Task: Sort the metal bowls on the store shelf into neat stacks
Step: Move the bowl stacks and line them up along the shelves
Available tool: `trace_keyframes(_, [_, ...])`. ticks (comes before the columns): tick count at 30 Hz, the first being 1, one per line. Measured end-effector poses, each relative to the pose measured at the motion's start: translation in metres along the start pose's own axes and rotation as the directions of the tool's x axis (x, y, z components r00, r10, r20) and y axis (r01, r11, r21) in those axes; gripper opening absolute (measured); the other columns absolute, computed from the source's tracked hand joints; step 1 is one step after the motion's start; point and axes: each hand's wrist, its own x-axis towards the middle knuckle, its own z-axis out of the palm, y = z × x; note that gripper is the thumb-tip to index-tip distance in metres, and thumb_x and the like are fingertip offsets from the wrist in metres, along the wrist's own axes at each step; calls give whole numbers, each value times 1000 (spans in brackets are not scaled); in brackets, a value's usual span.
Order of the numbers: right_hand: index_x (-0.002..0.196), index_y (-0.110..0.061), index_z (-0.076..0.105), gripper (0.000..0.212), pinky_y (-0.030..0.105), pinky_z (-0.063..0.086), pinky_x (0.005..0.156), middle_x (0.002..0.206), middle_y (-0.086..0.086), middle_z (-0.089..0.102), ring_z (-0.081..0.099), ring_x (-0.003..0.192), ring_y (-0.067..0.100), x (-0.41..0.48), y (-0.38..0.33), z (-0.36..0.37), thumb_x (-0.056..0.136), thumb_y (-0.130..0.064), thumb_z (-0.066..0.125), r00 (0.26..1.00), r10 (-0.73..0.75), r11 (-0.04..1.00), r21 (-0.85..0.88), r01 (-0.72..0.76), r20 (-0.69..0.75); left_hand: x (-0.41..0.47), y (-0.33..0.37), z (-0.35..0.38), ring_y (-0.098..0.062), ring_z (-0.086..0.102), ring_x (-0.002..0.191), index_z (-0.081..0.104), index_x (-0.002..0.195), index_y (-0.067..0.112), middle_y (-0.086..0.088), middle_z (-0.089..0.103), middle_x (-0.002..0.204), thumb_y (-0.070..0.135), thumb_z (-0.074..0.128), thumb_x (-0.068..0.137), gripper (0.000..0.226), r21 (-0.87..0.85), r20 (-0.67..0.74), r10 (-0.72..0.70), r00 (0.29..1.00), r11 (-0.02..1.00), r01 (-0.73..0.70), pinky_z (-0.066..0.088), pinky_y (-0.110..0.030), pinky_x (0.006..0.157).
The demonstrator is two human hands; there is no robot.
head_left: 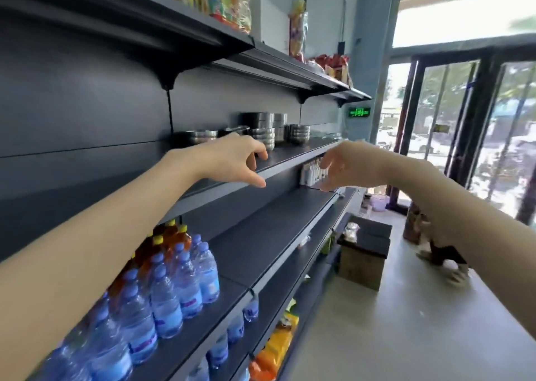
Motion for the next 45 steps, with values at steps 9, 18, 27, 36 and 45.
trace_keyframes(9, [126,-11,58,50,40,44,101,124,7,62,59,110,25,123,144,6,84,-34,69,995,93,994,-58,-91,30,209,2,55,-17,59,94,54,127,18,2,64,102,38,71,82,52,-63,-62,92,994,993,-96,48,-35,89])
trace_keyframes(18, [128,-10,57,52,30,44,89,121,9,63,59,105,24,259,272,28,83,-33,70,994,109,993,-40,-108,24,391,-10,98,-13,57,90,54,126,20,4,62,104,38,70,83,50,-63,-26,73,997,995,-74,46,-29,83])
trace_keyframes(27, [128,-11,57,53,34,42,99,123,5,63,56,113,24,405,400,50,84,-39,68,999,-46,998,-51,47,24,553,-15,139,-13,58,90,57,125,18,4,64,100,36,71,82,48,-49,-77,-31,997,998,27,44,-26,81])
trace_keyframes(36, [118,-11,62,48,28,45,80,113,7,67,62,97,25,558,500,49,79,-37,73,981,-190,981,37,191,-33,683,-44,149,-14,56,94,62,116,18,3,67,97,33,73,81,40,-6,-150,-249,957,968,251,45,-30,88])
trace_keyframes(45, [120,-10,61,47,30,46,89,109,9,69,60,102,23,691,554,91,82,-36,71,950,-311,937,163,310,-21,789,-108,188,-15,53,93,57,124,15,4,63,97,33,74,80,51,-22,-195,-401,895,914,405,46,-33,91])
